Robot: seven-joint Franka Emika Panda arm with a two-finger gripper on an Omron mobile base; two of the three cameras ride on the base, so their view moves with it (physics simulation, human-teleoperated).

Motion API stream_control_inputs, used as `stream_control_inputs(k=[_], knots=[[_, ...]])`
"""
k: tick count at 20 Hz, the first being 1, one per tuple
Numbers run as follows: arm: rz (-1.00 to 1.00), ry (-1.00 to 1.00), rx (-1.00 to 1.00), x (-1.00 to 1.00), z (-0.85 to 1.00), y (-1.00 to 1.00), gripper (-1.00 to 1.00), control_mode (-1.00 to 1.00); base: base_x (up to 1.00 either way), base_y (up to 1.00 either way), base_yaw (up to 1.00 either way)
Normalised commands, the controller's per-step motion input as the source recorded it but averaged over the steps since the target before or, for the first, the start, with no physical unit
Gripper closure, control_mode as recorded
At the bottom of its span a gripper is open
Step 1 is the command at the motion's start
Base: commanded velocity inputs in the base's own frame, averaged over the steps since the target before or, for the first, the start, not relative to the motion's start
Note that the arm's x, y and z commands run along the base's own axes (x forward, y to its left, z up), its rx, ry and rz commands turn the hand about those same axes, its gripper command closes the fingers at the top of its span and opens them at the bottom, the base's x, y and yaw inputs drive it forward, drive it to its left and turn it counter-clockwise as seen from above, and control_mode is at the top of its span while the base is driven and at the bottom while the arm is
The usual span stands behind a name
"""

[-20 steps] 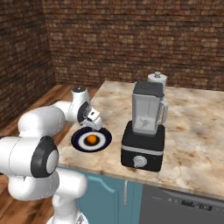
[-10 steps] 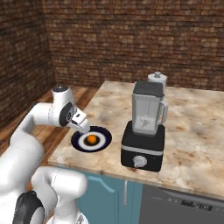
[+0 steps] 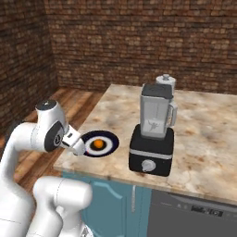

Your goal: Pick the orange and tangerine from the fridge and place them on the plate next to the blender to make a fruit smoothie.

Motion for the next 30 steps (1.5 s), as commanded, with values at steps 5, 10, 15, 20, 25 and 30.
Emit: stream_control_inputs(k=[5, 10, 15, 20, 25, 30], knots=[[0.00, 0.00, 0.00, 0.00, 0.00, 0.00, -1.00, 1.00, -0.95, 0.00, -0.53], [0.00, 0.00, 0.00, 0.00, 0.00, 0.00, -1.00, 1.00, -0.39, -0.12, -0.71], [0.00, 0.00, 0.00, 0.00, 0.00, 0.00, -1.00, 1.00, 0.00, -0.68, -0.65], [0.00, 0.00, 0.00, 0.00, 0.00, 0.00, -1.00, 1.00, 0.22, -1.00, -0.54], [0.00, 0.00, 0.00, 0.00, 0.00, 0.00, -1.00, 1.00, 0.46, -0.96, -0.51], [0.00, 0.00, 0.00, 0.00, 0.00, 0.00, -1.00, 1.00, 0.66, -0.86, -0.47]])
